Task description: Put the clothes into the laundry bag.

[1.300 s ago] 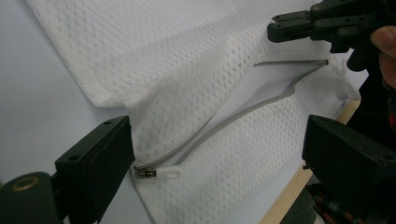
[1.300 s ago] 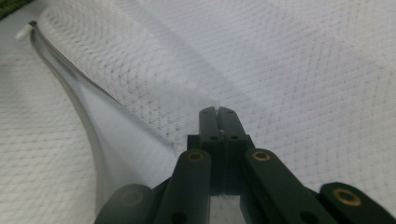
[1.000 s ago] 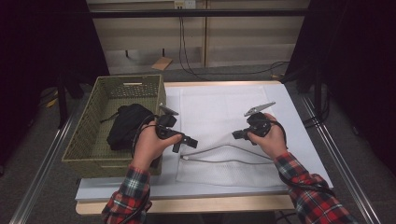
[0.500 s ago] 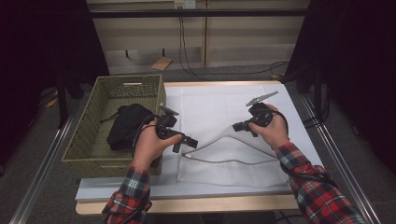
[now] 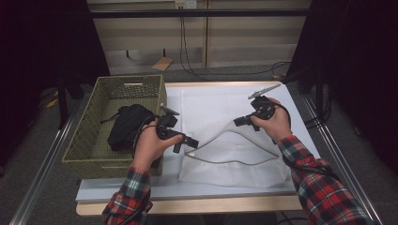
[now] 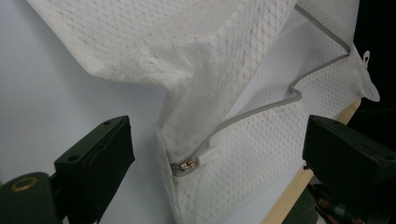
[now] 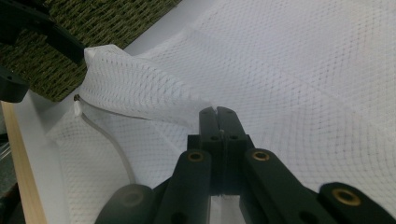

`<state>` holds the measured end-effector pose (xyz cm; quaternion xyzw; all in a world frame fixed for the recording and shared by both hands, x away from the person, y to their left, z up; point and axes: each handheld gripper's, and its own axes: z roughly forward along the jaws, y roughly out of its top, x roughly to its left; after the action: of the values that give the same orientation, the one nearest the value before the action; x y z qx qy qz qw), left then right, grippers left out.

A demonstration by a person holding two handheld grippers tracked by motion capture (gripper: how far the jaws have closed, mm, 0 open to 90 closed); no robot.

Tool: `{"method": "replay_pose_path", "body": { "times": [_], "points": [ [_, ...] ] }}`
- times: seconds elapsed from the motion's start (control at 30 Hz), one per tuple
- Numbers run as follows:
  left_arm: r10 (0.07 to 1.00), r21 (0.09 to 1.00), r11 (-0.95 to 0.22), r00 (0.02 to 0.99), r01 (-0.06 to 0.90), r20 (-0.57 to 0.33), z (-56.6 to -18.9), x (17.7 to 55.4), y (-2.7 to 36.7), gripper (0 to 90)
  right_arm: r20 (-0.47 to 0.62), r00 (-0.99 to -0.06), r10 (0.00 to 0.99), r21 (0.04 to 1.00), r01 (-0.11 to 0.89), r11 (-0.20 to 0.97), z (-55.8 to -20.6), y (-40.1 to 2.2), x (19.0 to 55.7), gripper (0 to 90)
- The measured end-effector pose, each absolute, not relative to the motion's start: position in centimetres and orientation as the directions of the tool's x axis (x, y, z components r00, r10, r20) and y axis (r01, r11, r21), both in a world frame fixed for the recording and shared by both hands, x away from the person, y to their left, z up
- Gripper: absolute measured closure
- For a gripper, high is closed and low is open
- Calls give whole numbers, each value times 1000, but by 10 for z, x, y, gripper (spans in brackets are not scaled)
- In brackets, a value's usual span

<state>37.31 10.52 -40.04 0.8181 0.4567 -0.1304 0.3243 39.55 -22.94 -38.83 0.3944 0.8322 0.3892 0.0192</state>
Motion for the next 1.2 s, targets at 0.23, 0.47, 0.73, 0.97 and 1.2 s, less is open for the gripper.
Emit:
{"method": "replay_pose_path", "body": {
  "times": [0.23,0.47,0.73,0.97,1.2],
  "points": [
    [665,418,-363,545,833,-510,-401,372,104,85,272,-685,676,664,642,383,-378,-230,399,900],
    [666,419,-364,547,832,-507,-400,372,104,84,268,-672,691,663,648,374,-371,-230,402,900],
    [663,422,-366,551,829,-506,-400,372,104,83,265,-670,694,659,651,377,-365,-228,407,900],
    [673,427,-342,535,837,-511,-399,371,103,83,271,-664,697,661,655,366,-361,-227,409,900],
    [659,429,-373,560,823,-502,-398,372,105,82,255,-665,702,665,648,372,-356,-224,412,900]
  ]
}}
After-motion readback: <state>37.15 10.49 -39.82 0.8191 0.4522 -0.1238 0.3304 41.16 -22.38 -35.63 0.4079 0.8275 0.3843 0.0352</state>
